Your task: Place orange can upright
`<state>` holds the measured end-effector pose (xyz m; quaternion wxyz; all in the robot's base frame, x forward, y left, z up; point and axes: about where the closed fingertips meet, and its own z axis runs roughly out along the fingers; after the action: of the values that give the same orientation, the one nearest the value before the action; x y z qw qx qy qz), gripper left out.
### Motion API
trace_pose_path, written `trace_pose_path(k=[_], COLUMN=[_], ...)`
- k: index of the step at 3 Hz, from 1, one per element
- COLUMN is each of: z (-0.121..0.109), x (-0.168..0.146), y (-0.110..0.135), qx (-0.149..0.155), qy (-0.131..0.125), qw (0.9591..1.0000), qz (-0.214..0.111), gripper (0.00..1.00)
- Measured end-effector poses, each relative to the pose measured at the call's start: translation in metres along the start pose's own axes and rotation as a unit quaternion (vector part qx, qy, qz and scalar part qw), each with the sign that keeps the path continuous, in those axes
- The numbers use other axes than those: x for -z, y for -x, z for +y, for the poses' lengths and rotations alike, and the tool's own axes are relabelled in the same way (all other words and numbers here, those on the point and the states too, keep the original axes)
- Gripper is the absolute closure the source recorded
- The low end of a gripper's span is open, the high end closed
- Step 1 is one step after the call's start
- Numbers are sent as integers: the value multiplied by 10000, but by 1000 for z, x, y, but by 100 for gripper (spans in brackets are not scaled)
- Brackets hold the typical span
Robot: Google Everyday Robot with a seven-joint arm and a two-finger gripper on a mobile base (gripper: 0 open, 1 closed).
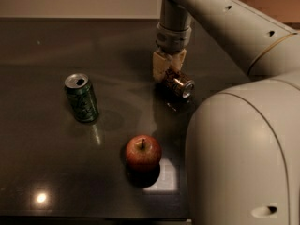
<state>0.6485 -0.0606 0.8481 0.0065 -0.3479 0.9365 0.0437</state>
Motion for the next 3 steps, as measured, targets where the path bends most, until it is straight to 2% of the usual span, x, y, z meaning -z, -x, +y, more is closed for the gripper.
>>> trace_pose_path(k=[1,2,3], z=[10,27,48], x=[22,49,73], y=[0,-5,-14], qx=[400,970,1603], qy=[-60,30,206], qw=[9988,9922,9764], qz=[-273,-780,-1430], gripper=[88,100,100])
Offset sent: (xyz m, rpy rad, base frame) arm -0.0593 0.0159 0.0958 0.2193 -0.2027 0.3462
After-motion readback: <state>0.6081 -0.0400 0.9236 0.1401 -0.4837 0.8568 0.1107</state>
